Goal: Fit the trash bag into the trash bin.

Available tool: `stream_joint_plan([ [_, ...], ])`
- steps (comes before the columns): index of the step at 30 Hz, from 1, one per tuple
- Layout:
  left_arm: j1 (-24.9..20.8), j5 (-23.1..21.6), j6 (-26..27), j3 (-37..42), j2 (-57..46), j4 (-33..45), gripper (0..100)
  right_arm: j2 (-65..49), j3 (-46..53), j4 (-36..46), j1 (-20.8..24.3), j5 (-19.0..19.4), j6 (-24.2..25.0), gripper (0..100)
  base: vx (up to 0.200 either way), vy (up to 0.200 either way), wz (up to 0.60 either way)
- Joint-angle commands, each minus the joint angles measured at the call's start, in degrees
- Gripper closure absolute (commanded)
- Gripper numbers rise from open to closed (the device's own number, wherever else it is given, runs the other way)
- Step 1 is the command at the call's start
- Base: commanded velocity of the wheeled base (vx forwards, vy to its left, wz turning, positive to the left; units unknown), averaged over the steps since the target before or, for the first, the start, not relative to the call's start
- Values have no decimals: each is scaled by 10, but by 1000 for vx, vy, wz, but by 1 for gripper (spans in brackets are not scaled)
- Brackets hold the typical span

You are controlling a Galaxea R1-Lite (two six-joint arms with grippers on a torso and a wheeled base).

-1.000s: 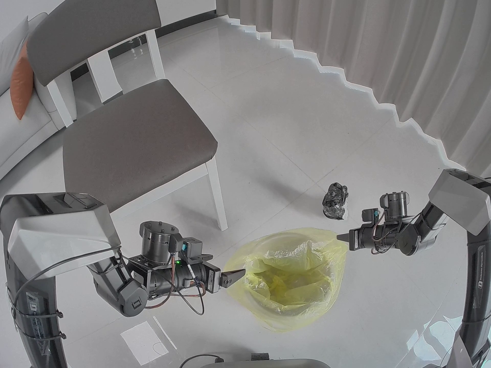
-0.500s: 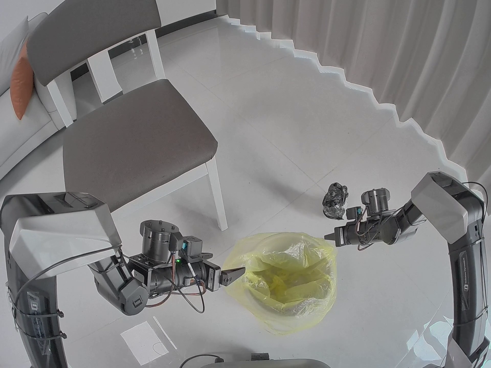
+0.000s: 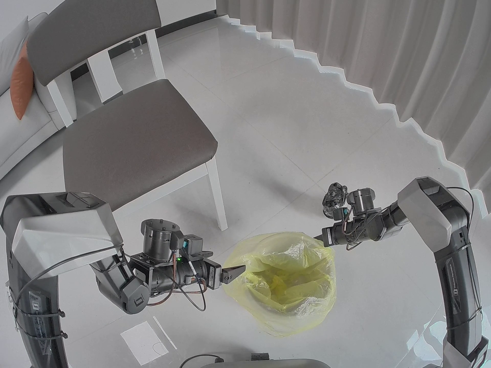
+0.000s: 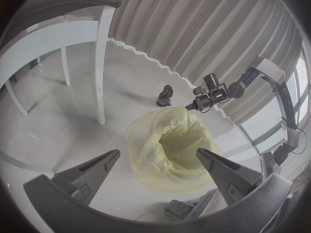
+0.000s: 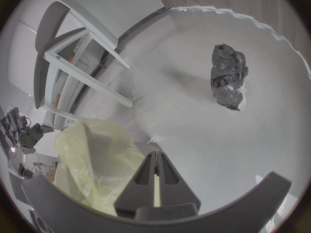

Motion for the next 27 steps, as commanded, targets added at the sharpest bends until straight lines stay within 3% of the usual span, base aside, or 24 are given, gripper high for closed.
stream_joint_plan([
  [1,-5,9,0,-2,-13,-1,0,8,-2,0,1,1,-1,100,0,0,0],
  [10,-5,18,0,-6,-36,-2,0,-18,49,-3,5,0,-16,100,0,0,0],
  [11,-5,22,-1,-1,-35,-9,0,-18,49,-4,5,0,-15,0,0,0,0],
  [17,4,30,-22,43,-32,-89,0,-28,77,-7,5,-4,-17,0,0,0,0],
  [27,17,29,-24,45,-42,-98,0,-49,96,-7,-5,-25,-34,0,0,0,0],
])
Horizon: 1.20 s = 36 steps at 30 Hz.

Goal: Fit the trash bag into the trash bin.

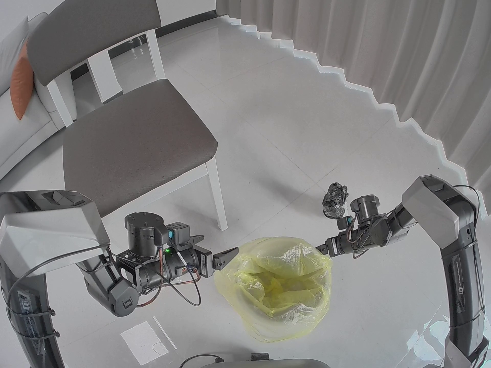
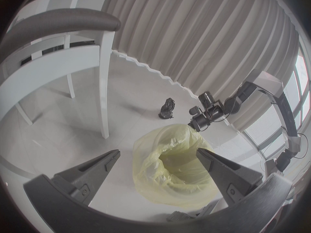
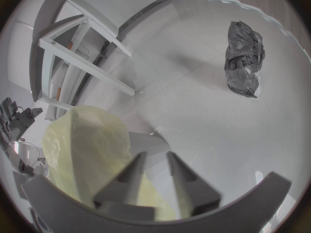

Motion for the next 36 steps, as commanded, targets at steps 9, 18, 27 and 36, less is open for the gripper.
stream_joint_plan([
  [9,23,-2,0,18,-28,0,0,-65,69,-44,-9,-55,-13,0,0,0,0],
  [18,34,-3,1,26,-49,4,0,-94,89,-96,-10,-55,-12,0,0,0,0],
  [27,40,-3,7,25,-35,8,0,-169,193,-152,13,-35,-30,0,0,0,0],
  [36,23,-2,8,-18,-14,40,0,-200,340,-272,88,-33,-56,0,0,0,0],
])
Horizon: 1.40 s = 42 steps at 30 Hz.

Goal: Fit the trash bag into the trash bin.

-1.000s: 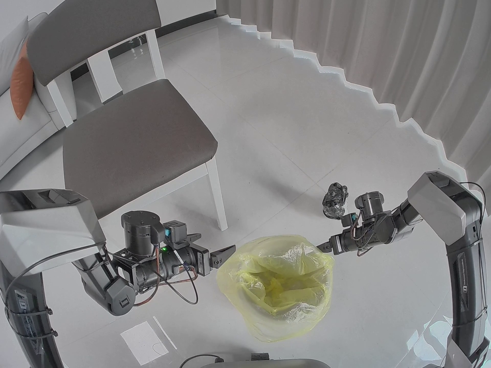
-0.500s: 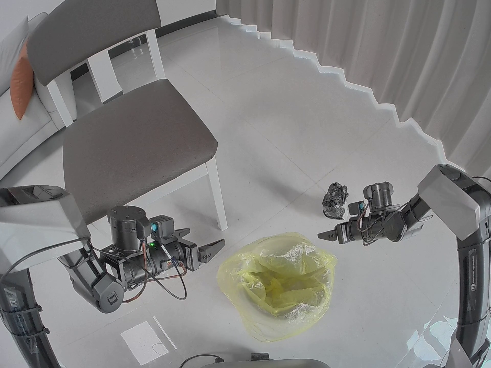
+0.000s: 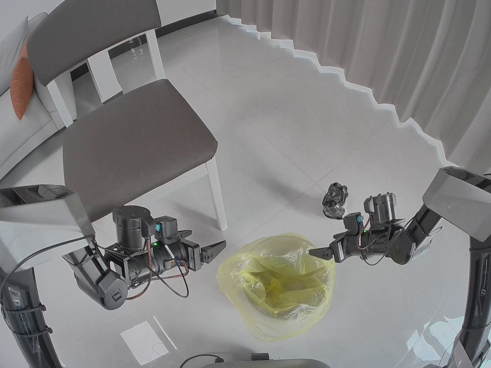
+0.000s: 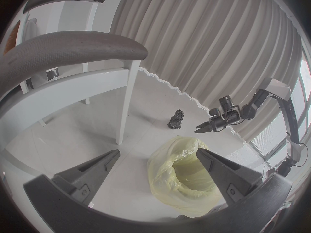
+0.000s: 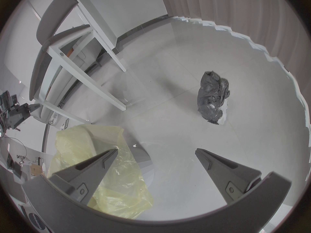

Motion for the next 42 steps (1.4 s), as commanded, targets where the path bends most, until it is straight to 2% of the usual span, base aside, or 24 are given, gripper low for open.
stream_joint_plan([
  [1,-10,1,0,-22,14,11,0,-32,73,-36,53,2,-11,0,0,0,0],
  [9,-7,0,5,-20,16,8,0,-29,123,-75,77,9,-48,0,0,0,0],
  [10,-7,0,5,-18,17,6,0,-28,125,-76,77,16,-48,0,0,0,0],
  [12,-6,0,5,-15,23,4,0,-30,135,-76,78,55,-46,0,0,0,0],
  [14,-5,-1,5,-14,26,4,0,-33,147,-78,86,67,-48,0,0,0,0],
  [22,-5,-1,4,-18,32,0,0,-55,170,-76,112,70,-46,0,0,0,0],
  [23,-8,-2,4,-18,33,0,0,-64,196,-77,130,70,-47,0,0,0,0],
  [27,-9,-1,5,-15,35,-3,0,-69,226,-79,144,70,-51,0,0,0,0],
  [34,-7,-5,4,-18,41,-12,0,-35,226,-81,153,70,-74,0,0,0,0],
  [42,-5,-5,4,-20,46,-14,0,2,223,-131,157,70,-74,0,0,0,0],
])
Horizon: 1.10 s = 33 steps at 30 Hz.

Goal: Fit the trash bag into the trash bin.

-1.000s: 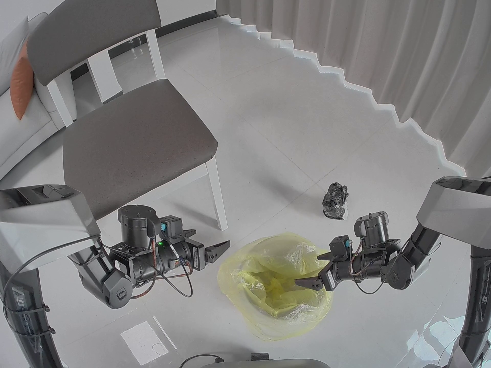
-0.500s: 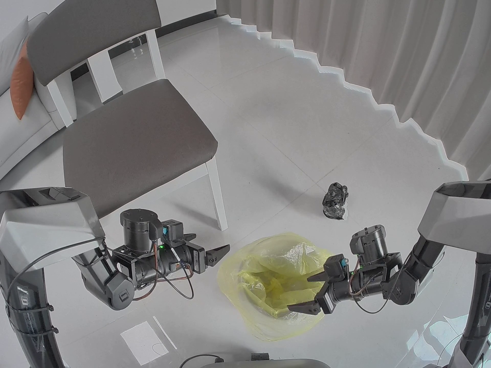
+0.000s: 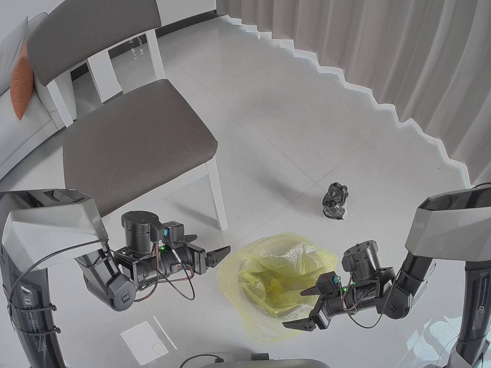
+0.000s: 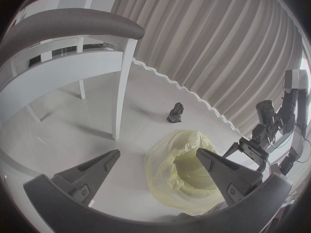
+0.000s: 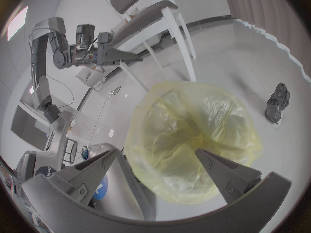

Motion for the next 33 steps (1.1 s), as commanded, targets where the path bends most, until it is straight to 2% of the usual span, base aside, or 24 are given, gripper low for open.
stream_joint_plan([
  [1,1,-1,0,-3,4,0,0,27,-1,-3,2,1,-2,0,0,0,0],
  [9,-5,0,1,-15,5,3,0,57,-16,0,-11,1,-22,0,0,0,0],
  [10,-6,0,1,-17,4,5,0,61,-16,-1,-11,1,-25,100,0,0,0],
  [19,-5,0,1,-21,6,8,0,44,9,-4,-7,1,-36,100,0,0,0],
  [27,-12,0,1,-23,16,7,0,40,78,-31,21,1,-50,100,0,0,0],
  [33,-18,0,1,-40,35,7,0,65,75,-48,27,1,-50,100,0,0,0],
])
